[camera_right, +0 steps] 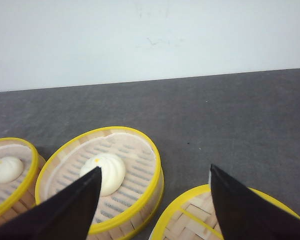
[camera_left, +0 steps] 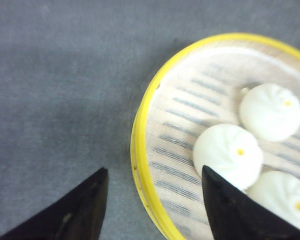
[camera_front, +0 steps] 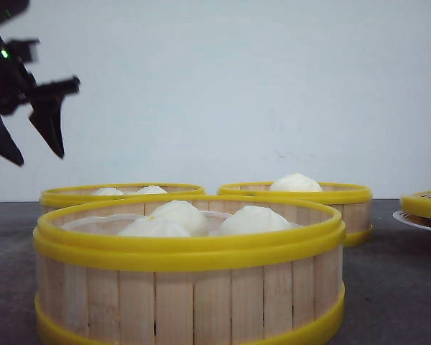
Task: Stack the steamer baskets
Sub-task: 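Lower the left gripper onto the rim of the farther bun-filled steamer basket, then lift the basket with the left gripper and lower it onto the nearest basket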
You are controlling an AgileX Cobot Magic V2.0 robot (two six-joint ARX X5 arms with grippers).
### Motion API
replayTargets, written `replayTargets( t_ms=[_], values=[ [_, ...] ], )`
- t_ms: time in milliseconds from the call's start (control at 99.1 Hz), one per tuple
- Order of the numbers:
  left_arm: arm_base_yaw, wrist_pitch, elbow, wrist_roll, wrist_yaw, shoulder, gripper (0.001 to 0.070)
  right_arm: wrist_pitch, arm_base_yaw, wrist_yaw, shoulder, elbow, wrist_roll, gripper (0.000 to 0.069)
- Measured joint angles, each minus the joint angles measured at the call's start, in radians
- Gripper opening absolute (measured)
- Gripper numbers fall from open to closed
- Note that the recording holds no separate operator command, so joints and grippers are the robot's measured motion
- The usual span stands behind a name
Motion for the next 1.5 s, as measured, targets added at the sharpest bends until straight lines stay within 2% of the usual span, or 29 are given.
replayTargets(
  t_ms=[232, 636, 696, 868, 1070, 1180, 1382, 1503],
  values=[
    [0.0, -0.021, 0.051, 0.0, 0.0, 0.117, 0.0354, 0.0, 0.0, 0.0, 0.0, 0.0, 0.0, 0.0425],
    [0.0, -0.021, 0.055, -0.003, -0.004, 0.198, 0.035, 0.0, 0.0, 0.005, 0.0, 0.0, 0.0, 0.0425],
    [0.0, -0.019, 0.055, -0.006, -0.013, 0.2, 0.0316, -0.003, 0.0, 0.005, 0.001, 0.0, 0.0, 0.0425],
    [-0.002, -0.014, 0.055, -0.021, -0.021, 0.2, 0.015, -0.019, 0.0, 0.005, 0.015, 0.0, -0.004, 0.0425],
    [-0.005, -0.018, 0.059, -0.033, -0.026, 0.2, 0.0054, -0.048, 0.0, 0.005, 0.038, 0.0, -0.005, 0.0425],
    [0.0, -0.026, 0.063, -0.035, -0.027, 0.2, 0.003, -0.048, 0.0, 0.005, 0.038, 0.0, -0.005, 0.0425],
    [0.008, -0.061, 0.121, -0.039, -0.026, 0.2, 0.0028, -0.048, 0.0, 0.005, 0.038, 0.0, -0.005, 0.0425],
    [0.034, -0.101, 0.176, -0.035, 0.0, 0.174, 0.0027, -0.048, 0.0, 0.005, 0.038, 0.0, -0.005, 0.0425]
  ],
)
